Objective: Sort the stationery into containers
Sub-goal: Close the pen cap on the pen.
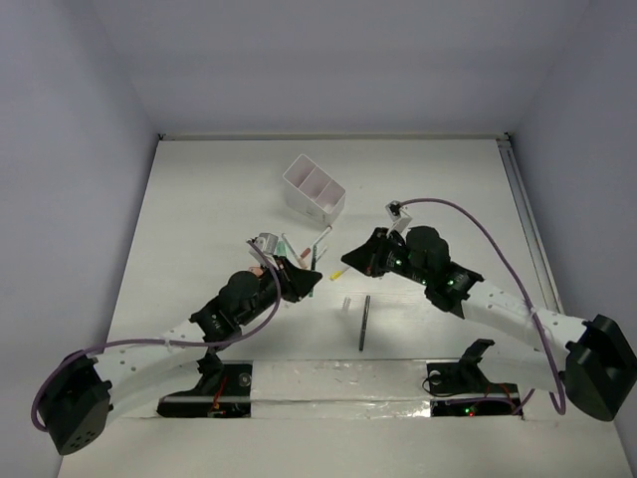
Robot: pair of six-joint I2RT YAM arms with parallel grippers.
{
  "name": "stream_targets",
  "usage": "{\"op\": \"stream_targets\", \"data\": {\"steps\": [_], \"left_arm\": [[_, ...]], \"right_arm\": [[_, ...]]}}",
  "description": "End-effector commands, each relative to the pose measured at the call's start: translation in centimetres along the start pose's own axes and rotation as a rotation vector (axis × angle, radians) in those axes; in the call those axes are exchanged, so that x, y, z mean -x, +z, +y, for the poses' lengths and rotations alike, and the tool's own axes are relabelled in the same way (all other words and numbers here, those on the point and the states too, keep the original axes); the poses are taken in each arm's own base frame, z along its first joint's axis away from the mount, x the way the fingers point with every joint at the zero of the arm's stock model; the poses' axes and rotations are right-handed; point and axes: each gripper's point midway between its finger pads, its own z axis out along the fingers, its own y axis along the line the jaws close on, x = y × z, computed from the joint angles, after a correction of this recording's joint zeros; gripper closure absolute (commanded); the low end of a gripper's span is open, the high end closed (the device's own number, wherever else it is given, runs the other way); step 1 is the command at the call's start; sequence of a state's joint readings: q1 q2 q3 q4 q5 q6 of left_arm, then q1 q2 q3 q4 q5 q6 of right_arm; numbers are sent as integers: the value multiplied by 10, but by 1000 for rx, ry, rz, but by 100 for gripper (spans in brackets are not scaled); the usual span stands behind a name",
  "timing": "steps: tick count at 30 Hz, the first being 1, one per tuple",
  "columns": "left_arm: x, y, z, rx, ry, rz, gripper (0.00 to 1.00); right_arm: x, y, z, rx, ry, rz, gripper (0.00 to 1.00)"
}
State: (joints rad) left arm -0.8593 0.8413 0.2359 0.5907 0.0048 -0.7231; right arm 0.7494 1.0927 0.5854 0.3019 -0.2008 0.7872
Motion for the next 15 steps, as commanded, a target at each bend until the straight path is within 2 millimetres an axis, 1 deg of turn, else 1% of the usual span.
{"op": "stream_targets", "data": {"steps": [1, 2, 4, 5, 6, 7, 8, 9, 10, 11, 13, 14, 15], "left_arm": [[23, -4, -2, 42, 65, -61, 100], [25, -6, -2, 47, 68, -69, 100], [28, -8, -3, 46, 77, -75, 100], [30, -10, -4, 45, 78, -81, 100], [31, -11, -4, 46, 81, -84, 100], [32, -11, -5, 43, 83, -87, 100], [34, -13, -7, 39, 87, -93, 100], [34, -13, -7, 39, 90, -92, 100], [35, -14, -7, 38, 95, -94, 100], [35, -15, -8, 38, 103, -91, 100], [37, -17, -9, 32, 108, -96, 100], [36, -19, -9, 23, 108, -100, 100], [35, -20, -9, 17, 106, -99, 100]], "right_arm": [[-41, -16, -36, -188, -47, 210, 100], [-54, -20, -48, -240, -36, 268, 100], [-69, -23, -54, -279, -46, 323, 100], [-78, -27, -60, -313, -46, 363, 100], [-87, -26, -66, -343, -49, 397, 97], [-89, -22, -60, -347, -73, 407, 92], [-96, -24, -63, -383, -86, 439, 78], [-98, -23, -64, -414, -105, 450, 71], [-103, -20, -74, -471, -122, 463, 64], [-106, -17, -68, -474, -136, 479, 57], [-112, -12, -73, -502, -123, 494, 49], [-115, -8, -70, -496, -116, 494, 46], [-119, -7, -69, -495, -113, 501, 45]]}}
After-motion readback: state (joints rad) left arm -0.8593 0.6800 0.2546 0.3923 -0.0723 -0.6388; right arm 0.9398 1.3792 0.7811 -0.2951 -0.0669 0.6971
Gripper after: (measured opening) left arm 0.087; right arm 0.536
